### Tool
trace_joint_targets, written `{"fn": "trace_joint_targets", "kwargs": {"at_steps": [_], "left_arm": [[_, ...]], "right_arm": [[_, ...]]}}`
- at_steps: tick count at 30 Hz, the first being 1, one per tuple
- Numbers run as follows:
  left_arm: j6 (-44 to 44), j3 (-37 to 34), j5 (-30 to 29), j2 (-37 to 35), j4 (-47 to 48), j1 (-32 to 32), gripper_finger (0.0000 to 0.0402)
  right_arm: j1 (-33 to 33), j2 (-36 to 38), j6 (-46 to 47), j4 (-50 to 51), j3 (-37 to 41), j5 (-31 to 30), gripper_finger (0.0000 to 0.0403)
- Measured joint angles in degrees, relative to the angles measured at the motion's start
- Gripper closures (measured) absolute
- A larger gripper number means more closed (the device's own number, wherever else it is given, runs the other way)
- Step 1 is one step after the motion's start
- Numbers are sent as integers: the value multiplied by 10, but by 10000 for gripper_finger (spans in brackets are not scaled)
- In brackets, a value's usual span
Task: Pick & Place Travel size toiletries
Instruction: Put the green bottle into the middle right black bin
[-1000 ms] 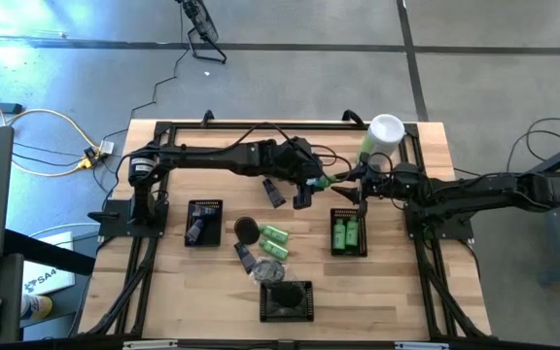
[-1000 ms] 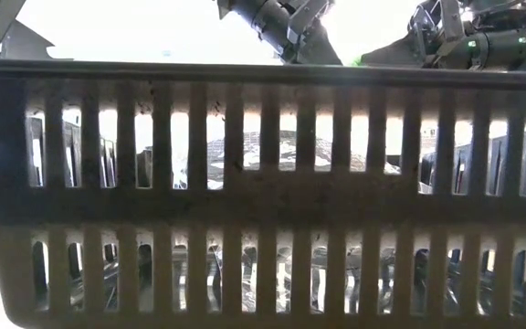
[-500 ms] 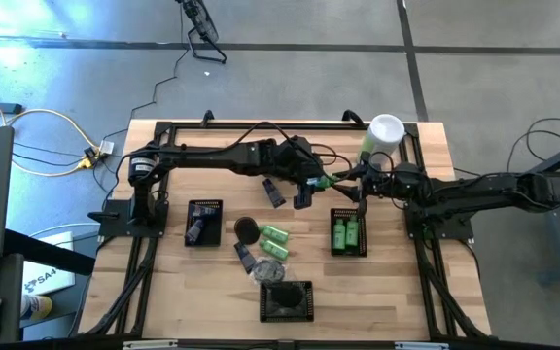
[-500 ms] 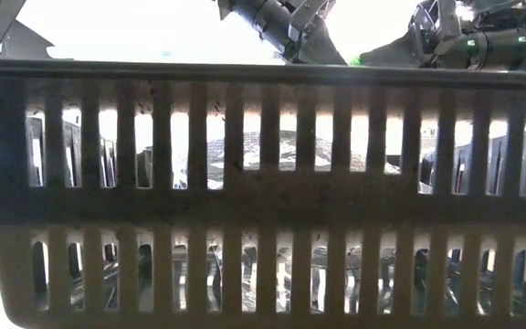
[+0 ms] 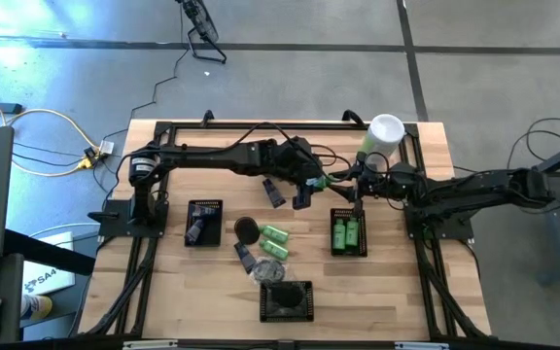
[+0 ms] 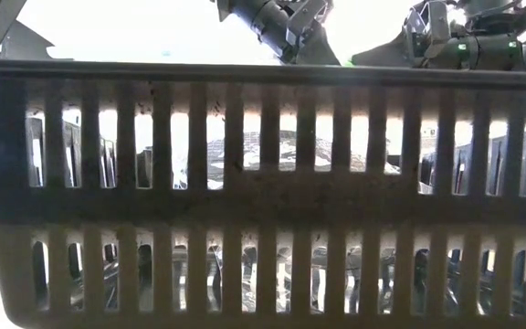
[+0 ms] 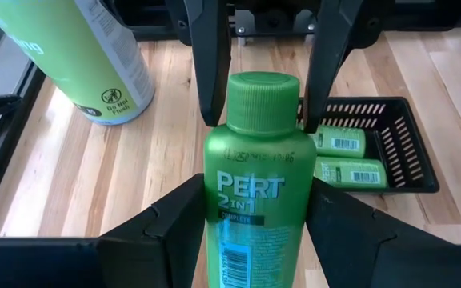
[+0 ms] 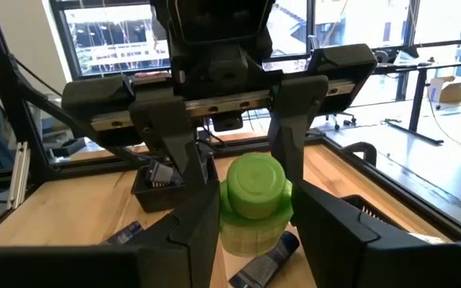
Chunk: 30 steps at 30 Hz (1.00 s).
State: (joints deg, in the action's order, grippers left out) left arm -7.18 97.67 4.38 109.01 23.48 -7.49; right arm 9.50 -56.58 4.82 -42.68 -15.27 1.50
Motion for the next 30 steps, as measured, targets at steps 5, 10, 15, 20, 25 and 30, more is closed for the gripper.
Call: {"fn": "trace_joint_targets", "kwargs": {"at_steps": [5,10,15,20,25,30], "left_arm": [[-1,0,0,0,2,0,208],[-1,0,0,0,2,0,208],[-1,0,0,0,2,0,208],[-1,0,0,0,2,0,208],[-2,2,3,0,1,0,208],[-2,2,3,-1,0,0,208]], "right_arm": [[0,0,0,2,0,0,254],[0,0,-1,1,0,1,254],[0,0,0,0,0,-13,254],[0,0,-1,-1,0,-14,249],[0,0,1,-8,0,-15,213],[-1,0,14,-10,0,-17,174]]}}
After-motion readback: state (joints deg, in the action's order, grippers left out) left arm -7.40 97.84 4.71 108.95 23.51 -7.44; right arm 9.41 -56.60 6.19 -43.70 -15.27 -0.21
